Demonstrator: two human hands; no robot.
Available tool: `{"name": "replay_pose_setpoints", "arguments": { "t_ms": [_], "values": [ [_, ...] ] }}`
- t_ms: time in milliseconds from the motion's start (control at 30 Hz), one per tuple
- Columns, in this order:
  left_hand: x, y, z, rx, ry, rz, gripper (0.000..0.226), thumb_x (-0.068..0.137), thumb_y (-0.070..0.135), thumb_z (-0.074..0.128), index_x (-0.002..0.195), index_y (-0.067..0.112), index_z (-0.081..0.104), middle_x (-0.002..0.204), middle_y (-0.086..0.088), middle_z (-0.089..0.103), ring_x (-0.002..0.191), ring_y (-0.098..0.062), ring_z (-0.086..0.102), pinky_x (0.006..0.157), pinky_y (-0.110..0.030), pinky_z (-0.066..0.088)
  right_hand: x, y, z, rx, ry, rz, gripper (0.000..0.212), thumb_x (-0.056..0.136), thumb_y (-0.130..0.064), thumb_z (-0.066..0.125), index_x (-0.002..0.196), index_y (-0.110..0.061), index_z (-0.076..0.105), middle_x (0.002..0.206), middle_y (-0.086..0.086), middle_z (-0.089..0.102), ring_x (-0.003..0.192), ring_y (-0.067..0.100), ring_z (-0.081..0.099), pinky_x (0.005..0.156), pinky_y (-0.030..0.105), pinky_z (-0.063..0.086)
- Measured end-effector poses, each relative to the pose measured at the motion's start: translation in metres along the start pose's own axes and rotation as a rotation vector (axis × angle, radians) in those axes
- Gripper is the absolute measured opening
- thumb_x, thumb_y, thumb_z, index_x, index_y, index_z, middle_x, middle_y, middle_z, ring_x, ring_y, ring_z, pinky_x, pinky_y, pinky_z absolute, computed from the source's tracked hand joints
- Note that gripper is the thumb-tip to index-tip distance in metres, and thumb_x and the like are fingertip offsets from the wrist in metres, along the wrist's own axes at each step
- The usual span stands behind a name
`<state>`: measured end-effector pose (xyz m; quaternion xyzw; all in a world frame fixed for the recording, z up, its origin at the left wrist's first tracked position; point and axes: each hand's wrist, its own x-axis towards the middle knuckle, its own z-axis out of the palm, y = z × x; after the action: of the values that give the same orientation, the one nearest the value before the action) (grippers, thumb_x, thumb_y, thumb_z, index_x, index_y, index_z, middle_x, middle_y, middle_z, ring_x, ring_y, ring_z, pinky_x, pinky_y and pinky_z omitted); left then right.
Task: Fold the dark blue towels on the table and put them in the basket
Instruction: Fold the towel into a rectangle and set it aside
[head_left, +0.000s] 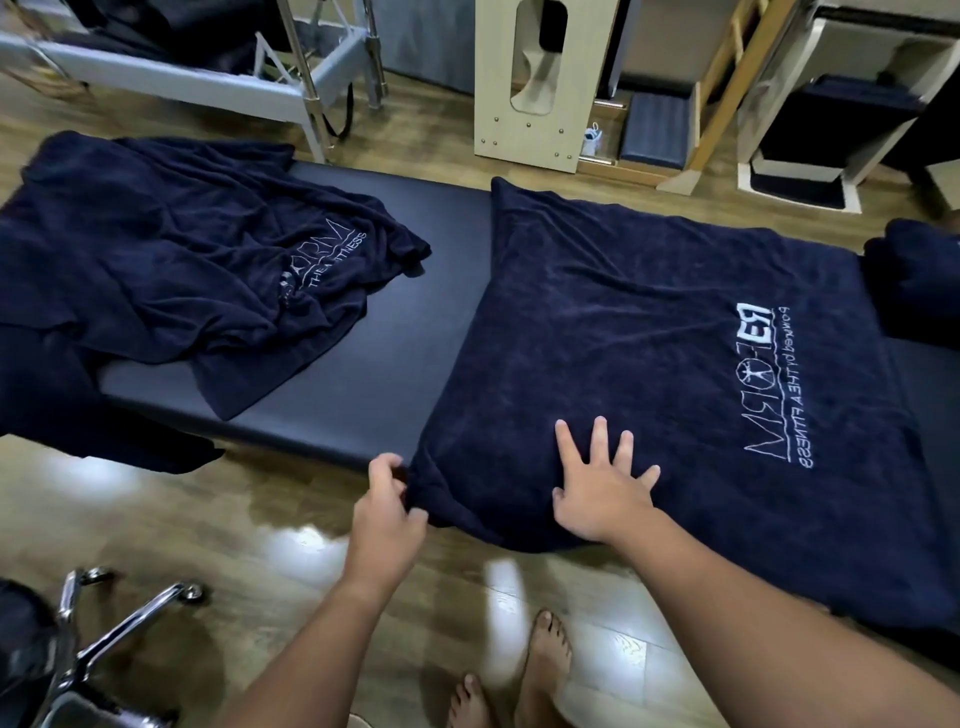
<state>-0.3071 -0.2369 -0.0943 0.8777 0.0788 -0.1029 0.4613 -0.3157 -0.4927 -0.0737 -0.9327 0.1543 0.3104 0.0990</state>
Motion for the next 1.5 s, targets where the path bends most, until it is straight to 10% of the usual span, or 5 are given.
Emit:
{"name": "replay_pose_setpoints", "arguments": {
  "t_ms": [400, 767, 933, 1100, 1500],
  "values": [
    [0.000, -0.011, -0.040, 0.510, 0.233, 0.404, 0.036, 0.058, -0.003, 0.059, 0.089, 0.014, 0.051, 0.064, -0.002, 0.054, 0.051, -0.037, 0.052, 0.043, -0.036, 0.043, 0.001, 0.011, 0.004, 0.014, 0.014, -0.026, 0.083, 0.091, -0.060, 0.037, 0.146, -0.056, -0.026, 0.162, -0.001, -0.034, 0.149, 0.040, -0.027, 0.106, 0.080, 0.009],
    [0.013, -0.038, -0.042, 1.130, -0.522, 0.365, 0.029, 0.092, 0.023, 0.047, 0.121, 0.021, 0.050, 0.122, -0.001, 0.044, 0.113, -0.025, 0.052, 0.081, -0.039, 0.046, -0.002, 0.003, -0.005, -0.020, -0.028, -0.019, 0.084, 0.096, -0.057, 0.038, 0.150, -0.048, -0.025, 0.162, 0.006, -0.033, 0.149, 0.044, -0.024, 0.109, 0.076, 0.011],
    [0.047, 0.011, -0.037, 0.757, -0.273, 0.299, 0.013, 0.098, 0.031, 0.046, 0.094, 0.019, 0.049, 0.096, 0.004, 0.048, 0.093, -0.023, 0.056, 0.074, -0.037, 0.045, 0.008, -0.007, -0.032, 0.004, 0.059, -0.100, 0.068, 0.090, -0.038, 0.053, 0.150, -0.026, 0.025, 0.165, 0.013, -0.005, 0.152, 0.041, -0.010, 0.114, 0.067, 0.019],
    [0.098, 0.064, -0.013, 0.552, -0.236, 0.148, 0.018, 0.096, 0.031, 0.053, 0.111, 0.022, 0.052, 0.107, 0.002, 0.053, 0.099, -0.023, 0.055, 0.080, -0.036, 0.044, 0.051, -0.020, -0.068, 0.041, 0.139, -0.292, 0.033, 0.096, -0.030, 0.050, 0.125, -0.017, 0.057, 0.166, 0.004, 0.013, 0.155, 0.029, -0.001, 0.119, 0.060, 0.019],
    [0.233, 0.154, 0.056, 0.034, -0.205, -0.245, 0.035, 0.093, 0.037, 0.067, 0.073, 0.011, 0.055, 0.066, 0.003, 0.054, 0.065, -0.016, 0.052, 0.061, -0.030, 0.041, 0.189, -0.013, -0.141, 0.115, 0.197, -0.214, 0.067, 0.103, -0.048, 0.043, 0.158, -0.033, 0.009, 0.168, 0.004, -0.011, 0.153, 0.037, -0.016, 0.118, 0.069, 0.005]
  ]
}}
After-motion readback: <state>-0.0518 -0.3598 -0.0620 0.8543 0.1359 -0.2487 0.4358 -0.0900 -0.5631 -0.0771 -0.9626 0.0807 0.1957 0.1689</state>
